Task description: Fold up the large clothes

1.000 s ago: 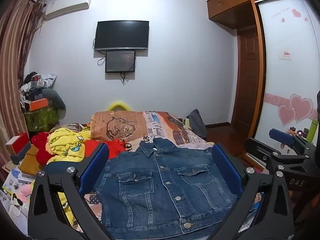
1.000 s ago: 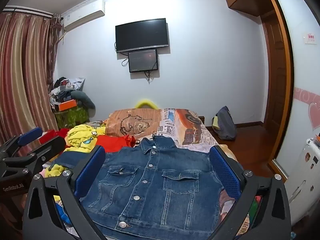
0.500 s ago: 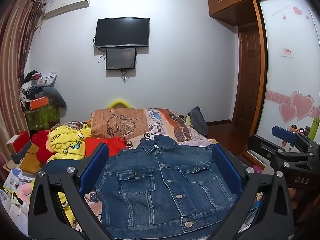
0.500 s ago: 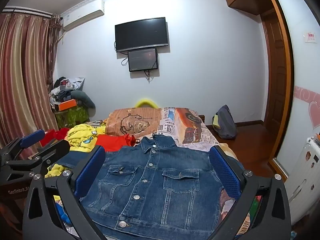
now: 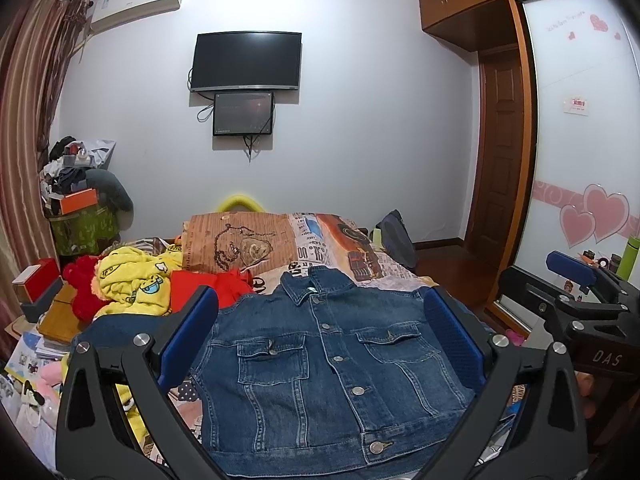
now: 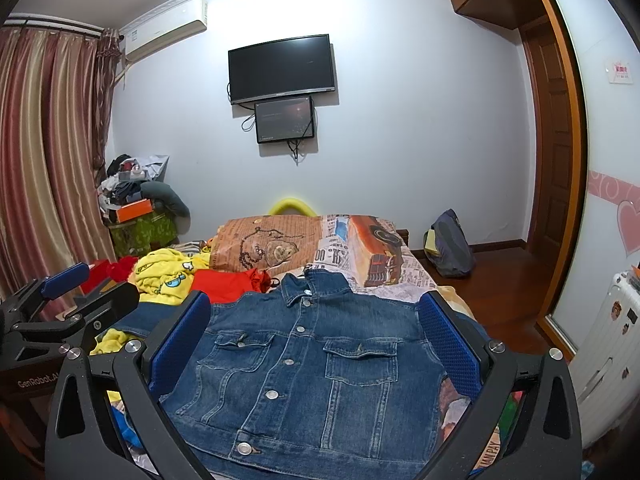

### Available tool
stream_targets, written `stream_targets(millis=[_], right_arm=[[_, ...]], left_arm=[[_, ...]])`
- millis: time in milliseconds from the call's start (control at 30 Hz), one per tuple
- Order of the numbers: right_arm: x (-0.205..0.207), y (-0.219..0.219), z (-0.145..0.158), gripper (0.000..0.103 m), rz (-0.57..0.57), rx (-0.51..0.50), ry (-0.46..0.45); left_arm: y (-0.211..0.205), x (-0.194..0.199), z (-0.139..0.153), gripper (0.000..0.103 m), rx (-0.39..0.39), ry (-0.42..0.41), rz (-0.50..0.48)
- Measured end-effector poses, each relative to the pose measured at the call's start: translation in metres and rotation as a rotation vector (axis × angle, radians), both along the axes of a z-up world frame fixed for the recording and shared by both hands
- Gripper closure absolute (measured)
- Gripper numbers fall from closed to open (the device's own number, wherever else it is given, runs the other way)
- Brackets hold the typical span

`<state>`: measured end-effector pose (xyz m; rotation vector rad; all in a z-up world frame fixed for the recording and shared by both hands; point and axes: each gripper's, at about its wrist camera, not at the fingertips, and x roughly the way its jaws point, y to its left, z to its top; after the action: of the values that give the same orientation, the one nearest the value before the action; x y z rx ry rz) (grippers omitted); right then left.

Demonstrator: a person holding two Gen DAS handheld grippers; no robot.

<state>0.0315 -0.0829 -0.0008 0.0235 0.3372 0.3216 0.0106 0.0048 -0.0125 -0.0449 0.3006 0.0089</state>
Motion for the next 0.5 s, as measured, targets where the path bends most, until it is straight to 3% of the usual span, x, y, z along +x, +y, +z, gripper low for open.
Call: stream_targets(millis=[500], right_arm=[[-0.0002, 0.0015, 0.0053, 0.000, 0.002, -0.006, -0.001]], left_arm=[[-0.0008, 0.0011, -0.0027, 0.000, -0.003, 0.007, 0.007]])
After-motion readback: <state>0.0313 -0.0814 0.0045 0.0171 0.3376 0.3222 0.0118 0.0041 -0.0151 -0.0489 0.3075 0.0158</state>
